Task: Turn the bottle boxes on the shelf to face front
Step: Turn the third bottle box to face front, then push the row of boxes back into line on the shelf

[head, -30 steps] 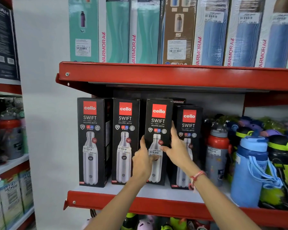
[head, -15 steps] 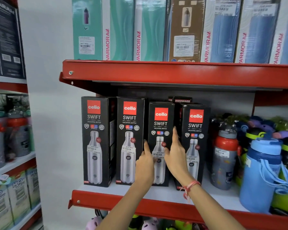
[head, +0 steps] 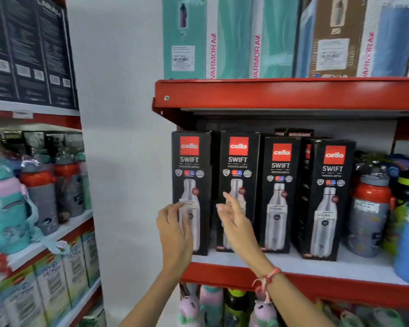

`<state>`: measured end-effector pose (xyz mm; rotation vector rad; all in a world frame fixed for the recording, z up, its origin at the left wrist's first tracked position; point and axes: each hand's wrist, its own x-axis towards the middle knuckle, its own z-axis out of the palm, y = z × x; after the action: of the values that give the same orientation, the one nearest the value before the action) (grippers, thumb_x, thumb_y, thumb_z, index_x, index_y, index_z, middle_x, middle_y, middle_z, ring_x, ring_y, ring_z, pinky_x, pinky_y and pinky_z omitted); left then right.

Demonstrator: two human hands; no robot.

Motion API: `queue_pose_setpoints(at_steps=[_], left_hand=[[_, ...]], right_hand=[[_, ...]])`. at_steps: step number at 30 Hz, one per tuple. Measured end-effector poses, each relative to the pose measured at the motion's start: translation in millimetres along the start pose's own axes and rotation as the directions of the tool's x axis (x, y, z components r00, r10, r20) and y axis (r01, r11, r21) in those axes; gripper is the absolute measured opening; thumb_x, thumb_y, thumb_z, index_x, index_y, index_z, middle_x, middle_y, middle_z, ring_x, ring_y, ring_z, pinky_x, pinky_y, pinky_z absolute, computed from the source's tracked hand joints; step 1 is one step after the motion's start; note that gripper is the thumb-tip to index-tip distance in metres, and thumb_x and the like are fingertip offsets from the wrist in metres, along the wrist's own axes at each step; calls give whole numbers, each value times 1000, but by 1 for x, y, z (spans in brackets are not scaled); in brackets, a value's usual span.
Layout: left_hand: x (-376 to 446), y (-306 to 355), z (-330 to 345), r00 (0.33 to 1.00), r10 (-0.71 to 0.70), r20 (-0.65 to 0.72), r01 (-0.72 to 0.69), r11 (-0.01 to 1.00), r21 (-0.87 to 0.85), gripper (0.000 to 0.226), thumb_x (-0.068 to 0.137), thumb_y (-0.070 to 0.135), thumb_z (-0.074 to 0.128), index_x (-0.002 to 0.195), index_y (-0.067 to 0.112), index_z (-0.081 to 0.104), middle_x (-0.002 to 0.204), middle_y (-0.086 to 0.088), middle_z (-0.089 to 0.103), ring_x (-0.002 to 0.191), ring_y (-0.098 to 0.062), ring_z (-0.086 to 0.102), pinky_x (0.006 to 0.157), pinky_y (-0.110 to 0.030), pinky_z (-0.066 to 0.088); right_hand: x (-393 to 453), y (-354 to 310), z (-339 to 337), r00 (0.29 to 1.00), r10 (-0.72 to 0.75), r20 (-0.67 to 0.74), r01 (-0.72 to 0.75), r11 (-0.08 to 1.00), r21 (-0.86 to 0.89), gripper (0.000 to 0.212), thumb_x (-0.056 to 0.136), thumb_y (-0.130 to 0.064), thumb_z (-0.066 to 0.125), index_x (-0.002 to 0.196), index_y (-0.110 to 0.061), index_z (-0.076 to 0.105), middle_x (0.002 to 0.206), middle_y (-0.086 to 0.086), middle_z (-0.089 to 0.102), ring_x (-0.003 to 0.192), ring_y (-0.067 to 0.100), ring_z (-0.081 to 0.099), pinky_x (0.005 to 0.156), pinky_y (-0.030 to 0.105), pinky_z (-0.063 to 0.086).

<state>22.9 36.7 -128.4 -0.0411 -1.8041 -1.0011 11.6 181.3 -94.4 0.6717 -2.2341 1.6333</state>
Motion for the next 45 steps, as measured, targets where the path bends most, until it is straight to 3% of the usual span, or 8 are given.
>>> queue_pose_setpoints(at_steps=[6, 10, 17, 28, 34, 38, 41, 45], left_hand=[[15, -38, -27, 887, -198, 418, 289, 943, -165, 58, 91, 63, 18, 145, 47, 6, 157, 10, 15, 145, -7, 8, 118, -37, 10], [19, -48, -31, 771, -154, 618, 396, 876, -276, 50, 84, 75, 13, 133, 70, 3, 158, 16, 19, 143, -7, 24, 119, -44, 23], [14, -50, -57, 737, -126, 664, 385, 886, -259, 53, 81, 79, 10, 132, 71, 4, 155, 17, 27, 142, -12, 31, 116, -48, 28], [-5, -35, -71, 763, -143, 631, 368, 898, -242, 51, 83, 76, 17, 133, 71, 10, 152, 20, 30, 140, -13, 34, 113, -50, 33], [-11, 2, -55, 999, -28, 47, 34, 992, -125, 38, 96, 32, 38, 129, 20, 51, 125, 3, 47, 116, -9, 50, 99, -32, 45], [-20, 45, -18, 914, 119, 388, -5, 959, -282, 37, 98, 29, 40, 134, 21, 46, 131, 8, 53, 121, 2, 48, 103, -26, 41], [-36, 62, 15, 784, -23, 621, 226, 942, -250, 66, 94, 56, 27, 151, 26, 11, 157, 13, 16, 144, -1, 12, 119, -27, 12], [-41, 63, 36, 746, -277, 606, 465, 868, -174, 89, 80, 74, 14, 151, 23, -6, 161, 5, -1, 145, -7, 1, 115, -28, 4]], right_hand=[[0, 10, 66, 992, 129, 5, -128, 980, 151, 57, 96, -54, 30, 146, -51, 2, 158, -20, 6, 145, 6, 10, 111, 28, 9], [-8, 14, 77, 988, 157, 5, -155, 971, 184, 54, 96, -56, 26, 143, -56, -2, 150, -32, -2, 143, -2, 4, 112, 27, 7], [-29, 3, 73, 987, 161, 12, -161, 980, 115, 57, 90, -62, 26, 140, -60, -1, 132, -49, 3, 134, -10, 8, 111, 27, 9], [-51, -4, 59, 983, 167, 74, -171, 984, 43, 58, 93, -62, 28, 140, -61, -5, 139, -38, 3, 134, -8, 10, 119, 38, 11], [-44, -4, 30, 990, 75, -122, -75, 997, 7, 54, 95, -54, 30, 147, -42, 22, 150, -24, 24, 134, -8, 22, 110, 22, 18], [-30, 11, -2, 960, 124, -252, -118, 992, 41, 49, 98, -46, 31, 144, -30, 35, 148, -9, 38, 133, 5, 35, 105, 23, 26], [-28, 26, -19, 949, 204, -241, -197, 979, 55, 52, 99, -45, 31, 147, -26, 30, 154, -4, 32, 139, 12, 30, 112, 30, 25], [-27, 36, -31, 947, 285, -145, -281, 958, 49, 59, 96, -54, 25, 151, -34, 15, 159, -11, 18, 145, 15, 17, 119, 42, 14]])
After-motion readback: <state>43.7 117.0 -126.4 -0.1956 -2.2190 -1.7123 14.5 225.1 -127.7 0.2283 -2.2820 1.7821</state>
